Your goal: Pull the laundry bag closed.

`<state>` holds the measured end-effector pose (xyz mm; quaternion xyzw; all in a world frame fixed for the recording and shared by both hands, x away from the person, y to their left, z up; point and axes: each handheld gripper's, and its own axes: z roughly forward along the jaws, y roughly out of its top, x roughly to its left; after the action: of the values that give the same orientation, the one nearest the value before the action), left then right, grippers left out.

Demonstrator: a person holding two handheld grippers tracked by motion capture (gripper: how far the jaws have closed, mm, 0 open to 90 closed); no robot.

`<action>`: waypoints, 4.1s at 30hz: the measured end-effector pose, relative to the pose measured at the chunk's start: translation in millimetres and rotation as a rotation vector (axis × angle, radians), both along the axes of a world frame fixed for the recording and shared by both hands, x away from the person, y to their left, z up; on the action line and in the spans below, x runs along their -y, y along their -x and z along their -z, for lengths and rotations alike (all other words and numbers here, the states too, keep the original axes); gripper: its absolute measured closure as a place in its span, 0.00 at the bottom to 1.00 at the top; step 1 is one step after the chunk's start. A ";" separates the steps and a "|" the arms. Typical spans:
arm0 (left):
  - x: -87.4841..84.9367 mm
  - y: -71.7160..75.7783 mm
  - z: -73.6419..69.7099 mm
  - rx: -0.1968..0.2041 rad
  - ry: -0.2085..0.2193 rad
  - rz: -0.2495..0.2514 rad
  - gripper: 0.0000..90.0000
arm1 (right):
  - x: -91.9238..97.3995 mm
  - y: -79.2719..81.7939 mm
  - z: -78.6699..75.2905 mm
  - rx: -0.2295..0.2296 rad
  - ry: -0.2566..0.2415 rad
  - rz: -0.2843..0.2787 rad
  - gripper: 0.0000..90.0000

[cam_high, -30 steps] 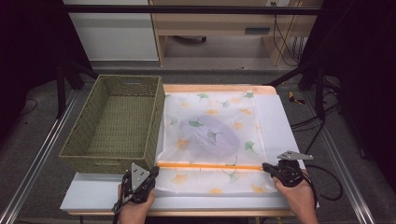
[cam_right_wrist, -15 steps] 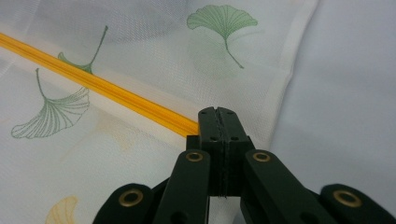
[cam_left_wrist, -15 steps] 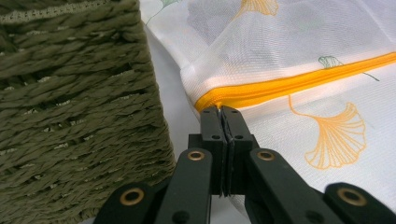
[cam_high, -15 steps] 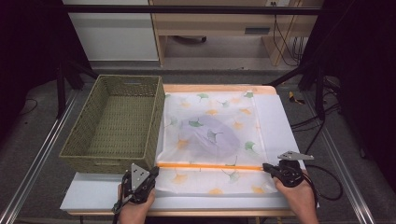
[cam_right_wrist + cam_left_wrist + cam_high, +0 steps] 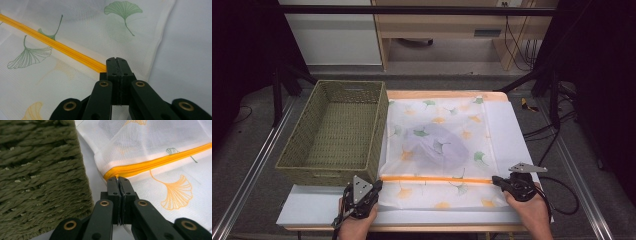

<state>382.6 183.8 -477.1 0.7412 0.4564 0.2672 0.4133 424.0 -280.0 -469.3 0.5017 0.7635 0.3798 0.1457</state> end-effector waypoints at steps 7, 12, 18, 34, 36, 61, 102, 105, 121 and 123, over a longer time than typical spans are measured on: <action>-0.6 0.7 2.4 -0.002 -0.011 0.000 0.98 | 0.2 1.6 0.6 -0.002 -0.003 -0.002 1.00; -0.7 1.7 2.5 0.002 -0.012 -0.005 0.97 | 0.1 1.5 0.8 -0.001 -0.004 -0.001 1.00; 0.2 5.7 1.8 0.017 -0.024 -0.010 0.90 | 0.8 1.2 0.4 0.021 -0.010 -0.003 0.95; 3.0 17.1 -4.8 0.076 -0.027 0.006 0.70 | -1.9 4.3 -6.9 0.087 -0.017 0.004 0.68; 3.8 19.9 -5.8 0.087 -0.033 0.010 0.68 | -2.7 4.9 -8.5 0.097 -0.016 0.005 0.63; 20.0 25.6 -58.8 0.163 -0.004 0.122 0.24 | -25.2 7.3 -64.9 0.385 0.005 0.035 0.09; -110.1 -28.7 -110.4 0.231 0.094 -0.024 0.07 | 20.0 -21.2 -63.3 0.420 0.064 0.223 0.10; -113.8 -29.8 -108.9 0.233 0.105 -0.030 0.07 | 22.6 -21.2 -55.1 0.405 0.061 0.230 0.10; -127.7 -37.0 -89.9 0.230 0.137 -0.061 0.07 | 31.6 -19.3 -14.2 0.313 0.072 0.261 0.10; -128.6 -37.6 -88.5 0.234 0.144 -0.062 0.08 | 32.2 -17.5 -12.0 0.300 0.079 0.264 0.10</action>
<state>420.2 312.4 -388.6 0.6590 0.4458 0.3312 0.5073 441.5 -312.3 -457.3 0.5292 0.6750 0.3975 0.3261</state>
